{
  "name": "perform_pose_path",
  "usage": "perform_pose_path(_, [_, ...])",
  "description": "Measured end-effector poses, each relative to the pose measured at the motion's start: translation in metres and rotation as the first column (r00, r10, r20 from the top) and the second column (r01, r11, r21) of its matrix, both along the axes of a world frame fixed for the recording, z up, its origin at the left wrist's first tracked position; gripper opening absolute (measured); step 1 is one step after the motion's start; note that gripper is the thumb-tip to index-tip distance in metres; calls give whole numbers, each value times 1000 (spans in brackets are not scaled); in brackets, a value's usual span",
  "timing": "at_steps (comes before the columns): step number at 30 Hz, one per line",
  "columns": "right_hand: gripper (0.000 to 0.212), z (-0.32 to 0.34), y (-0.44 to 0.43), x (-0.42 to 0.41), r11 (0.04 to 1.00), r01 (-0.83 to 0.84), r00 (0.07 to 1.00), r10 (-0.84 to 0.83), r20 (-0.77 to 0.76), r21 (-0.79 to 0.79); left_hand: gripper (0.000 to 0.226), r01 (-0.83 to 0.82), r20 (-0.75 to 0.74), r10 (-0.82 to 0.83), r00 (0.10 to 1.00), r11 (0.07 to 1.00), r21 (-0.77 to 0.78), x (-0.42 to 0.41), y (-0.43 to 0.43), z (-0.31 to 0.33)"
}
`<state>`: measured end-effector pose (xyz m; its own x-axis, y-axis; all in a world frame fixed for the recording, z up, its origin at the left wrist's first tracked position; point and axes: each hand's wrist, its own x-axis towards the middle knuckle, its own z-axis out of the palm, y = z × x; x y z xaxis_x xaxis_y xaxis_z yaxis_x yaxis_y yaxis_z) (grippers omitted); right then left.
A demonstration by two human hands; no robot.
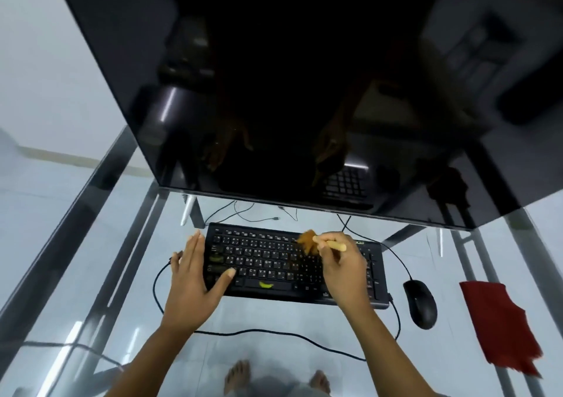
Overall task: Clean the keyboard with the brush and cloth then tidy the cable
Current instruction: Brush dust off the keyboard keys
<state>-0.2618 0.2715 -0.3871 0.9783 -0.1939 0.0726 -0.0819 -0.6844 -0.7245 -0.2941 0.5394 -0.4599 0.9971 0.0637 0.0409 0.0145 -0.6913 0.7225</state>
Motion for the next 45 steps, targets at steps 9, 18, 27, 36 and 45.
perform_pose_path(9, [10, 0, 19, 1, 984, -69, 997, 71, -9, 165, 105, 58, -44, -59, 997, 998, -24, -21, 6, -6])
perform_pose_path(18, [13, -1, 40, -2, 964, -92, 995, 101, -23, 248, 112, 38, -166, -30, 986, 998, 46, -20, 4, -10])
perform_pose_path(27, [12, 1, 53, 1, 922, 12, 991, 42, -131, 388, 112, 42, -160, -35, 987, 998, 40, -19, 5, -10])
perform_pose_path(36, [10, 10, 69, 14, 953, -74, 990, 105, -91, 293, 111, 45, -129, -39, 991, 998, 42, -18, 5, -11])
perform_pose_path(45, [18, 16, 94, 29, 949, -152, 978, 186, -99, 277, 111, 41, -116, -35, 993, 998, 49, -19, 6, -11])
